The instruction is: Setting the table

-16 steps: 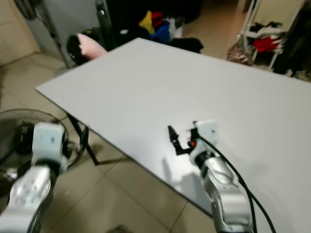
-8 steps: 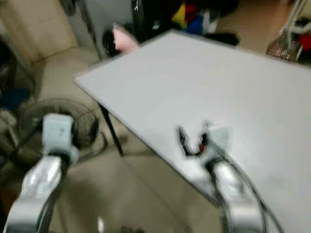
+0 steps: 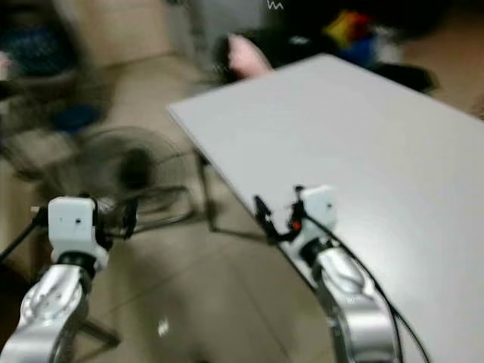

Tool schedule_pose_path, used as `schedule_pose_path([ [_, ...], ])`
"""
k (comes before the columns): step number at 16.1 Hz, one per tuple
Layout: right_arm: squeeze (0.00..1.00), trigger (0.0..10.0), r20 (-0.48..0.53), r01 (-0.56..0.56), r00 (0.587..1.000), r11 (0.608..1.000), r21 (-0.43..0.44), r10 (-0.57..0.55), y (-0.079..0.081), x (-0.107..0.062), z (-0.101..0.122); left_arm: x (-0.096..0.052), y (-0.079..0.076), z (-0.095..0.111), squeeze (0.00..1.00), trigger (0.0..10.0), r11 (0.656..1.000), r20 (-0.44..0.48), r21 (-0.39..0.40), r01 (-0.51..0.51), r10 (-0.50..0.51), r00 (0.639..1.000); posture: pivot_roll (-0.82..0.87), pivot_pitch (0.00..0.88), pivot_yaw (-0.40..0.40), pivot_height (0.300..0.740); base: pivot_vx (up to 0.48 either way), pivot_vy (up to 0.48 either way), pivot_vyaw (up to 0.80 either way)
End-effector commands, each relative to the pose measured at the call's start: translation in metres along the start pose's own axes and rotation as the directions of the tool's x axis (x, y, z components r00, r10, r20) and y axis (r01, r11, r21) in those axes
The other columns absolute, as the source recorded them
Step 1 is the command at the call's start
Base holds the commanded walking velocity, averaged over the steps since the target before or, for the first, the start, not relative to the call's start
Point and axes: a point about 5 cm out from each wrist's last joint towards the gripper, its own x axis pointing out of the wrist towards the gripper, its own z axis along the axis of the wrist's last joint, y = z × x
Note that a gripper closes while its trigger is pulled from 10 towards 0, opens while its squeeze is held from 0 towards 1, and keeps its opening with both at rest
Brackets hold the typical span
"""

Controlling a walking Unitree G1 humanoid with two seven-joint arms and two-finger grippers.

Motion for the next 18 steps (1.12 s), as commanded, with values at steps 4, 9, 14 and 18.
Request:
schedule_pose_path([
  [4, 1.00, 10.0, 0.005, 0.090, 0.996, 0.996, -0.007, -0.090, -0.004, 0.007, 0.001, -0.002, 0.006, 0.008, 0.04, 10.0, 1.000, 0.022, 0.012, -0.022, 0.021, 1.000, -0.11, 0.000, 0.078, 0.740, 0.000, 0.215, 0.20],
  [9, 0.63, 10.0, -0.039, 0.118, 0.993, 0.991, 0.060, -0.116, -0.010, 0.006, -0.005, -0.004, 0.005, 0.008, 0.04, 10.0, 1.000, 0.022, 0.025, -0.016, 0.015, 1.000, -0.12, 0.000, 0.078, 0.740, 0.000, 0.297, 0.00],
  [14, 0.00, 10.0, -0.056, 0.137, 0.990, 0.987, 0.081, -0.133, -0.010, 0.011, -0.005, -0.003, 0.005, 0.009, 0.04, 10.0, 0.999, 0.019, 0.030, -0.016, 0.016, 1.000, -0.11, 0.000, 0.081, 0.740, 0.000, 0.297, 0.00],
  [18, 0.00, 10.0, -0.078, 0.117, 0.991, 0.988, 0.097, -0.110, -0.007, 0.012, -0.008, -0.003, 0.006, 0.009, 0.04, 10.0, 0.999, 0.016, 0.033, -0.021, 0.020, 1.000, -0.11, 0.000, 0.076, 0.740, 0.000, 0.292, 0.00],
])
